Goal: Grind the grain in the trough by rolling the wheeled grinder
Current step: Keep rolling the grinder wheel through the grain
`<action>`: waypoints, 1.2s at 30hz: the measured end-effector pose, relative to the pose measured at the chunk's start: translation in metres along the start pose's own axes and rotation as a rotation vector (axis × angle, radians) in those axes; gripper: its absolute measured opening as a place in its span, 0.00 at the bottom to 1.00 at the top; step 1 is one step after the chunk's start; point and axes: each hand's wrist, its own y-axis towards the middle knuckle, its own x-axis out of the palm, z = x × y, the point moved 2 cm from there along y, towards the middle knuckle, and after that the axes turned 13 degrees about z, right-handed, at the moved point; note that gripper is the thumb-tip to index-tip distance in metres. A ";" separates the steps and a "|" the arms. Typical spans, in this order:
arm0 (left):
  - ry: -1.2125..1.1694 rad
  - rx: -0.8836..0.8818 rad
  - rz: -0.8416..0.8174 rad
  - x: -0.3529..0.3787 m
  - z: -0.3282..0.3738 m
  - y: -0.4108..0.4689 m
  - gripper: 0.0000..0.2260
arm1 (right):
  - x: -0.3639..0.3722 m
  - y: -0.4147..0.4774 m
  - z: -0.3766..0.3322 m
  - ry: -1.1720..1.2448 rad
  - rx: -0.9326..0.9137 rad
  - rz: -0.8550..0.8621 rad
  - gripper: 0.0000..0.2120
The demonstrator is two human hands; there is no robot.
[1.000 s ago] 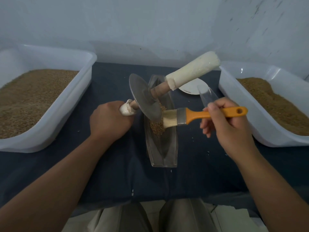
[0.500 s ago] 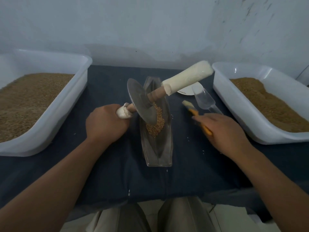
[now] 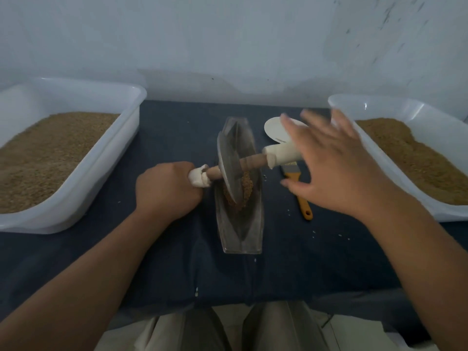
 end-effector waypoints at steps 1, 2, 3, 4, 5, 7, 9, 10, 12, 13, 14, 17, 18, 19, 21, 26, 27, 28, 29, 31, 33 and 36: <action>0.030 0.031 -0.003 -0.003 -0.001 0.001 0.16 | 0.005 0.004 -0.003 -0.050 -0.012 -0.080 0.43; 0.057 0.071 -0.008 -0.006 -0.001 0.001 0.15 | 0.010 0.006 -0.004 -0.073 -0.007 -0.117 0.34; 0.080 0.116 -0.014 -0.009 -0.002 0.002 0.14 | 0.014 0.006 -0.004 -0.070 0.003 -0.119 0.24; 0.105 0.158 -0.024 -0.012 -0.001 0.003 0.14 | 0.018 0.005 -0.003 -0.059 0.022 -0.114 0.18; 0.132 0.192 -0.038 -0.015 -0.001 0.006 0.14 | 0.024 0.002 -0.001 -0.052 0.044 -0.124 0.14; 0.184 0.228 -0.085 -0.018 0.001 0.016 0.13 | 0.037 0.000 0.004 -0.043 0.089 -0.161 0.12; 0.221 0.253 -0.148 -0.017 0.006 0.032 0.11 | 0.057 0.003 0.011 -0.039 0.180 -0.222 0.15; 0.238 0.265 -0.167 -0.014 0.011 0.043 0.11 | 0.068 0.007 0.014 -0.042 0.237 -0.246 0.15; 0.278 0.274 -0.189 -0.007 0.020 0.066 0.11 | 0.087 0.020 0.017 -0.061 0.346 -0.254 0.16; 0.293 0.274 -0.194 -0.005 0.025 0.077 0.10 | 0.095 0.027 0.018 -0.058 0.390 -0.251 0.16; 0.304 0.273 -0.195 -0.003 0.028 0.085 0.10 | 0.100 0.032 0.019 -0.049 0.423 -0.252 0.16; 0.293 0.272 -0.243 -0.001 0.031 0.092 0.10 | 0.106 0.037 0.023 -0.038 0.445 -0.235 0.16; 0.278 0.268 -0.275 -0.003 0.029 0.087 0.10 | 0.104 0.034 0.022 -0.056 0.411 -0.209 0.17; 0.261 0.268 -0.306 -0.006 0.026 0.079 0.09 | 0.100 0.029 0.022 -0.074 0.360 -0.177 0.17; 0.226 0.291 -0.337 -0.016 0.014 0.059 0.09 | 0.087 0.015 0.017 -0.094 0.242 -0.122 0.18; 0.153 0.356 -0.348 -0.023 -0.003 0.033 0.11 | 0.063 -0.014 0.007 -0.076 0.134 -0.106 0.14; 0.150 0.338 -0.362 -0.018 -0.002 0.039 0.12 | 0.067 -0.009 0.007 -0.086 0.157 -0.115 0.12; 0.152 0.317 -0.375 -0.011 0.000 0.049 0.12 | 0.071 0.000 0.008 -0.096 0.195 -0.116 0.11; 0.160 0.301 -0.381 -0.004 0.004 0.061 0.11 | 0.077 0.011 0.010 -0.104 0.241 -0.114 0.11; 0.175 0.272 -0.366 0.006 0.011 0.086 0.10 | 0.087 0.034 0.014 -0.078 0.343 -0.146 0.10; 0.169 0.271 -0.337 0.011 0.016 0.100 0.10 | 0.093 0.048 0.018 -0.040 0.415 -0.195 0.08; 0.169 0.315 -0.332 0.004 0.020 0.094 0.14 | 0.091 0.038 0.017 -0.035 0.414 -0.244 0.12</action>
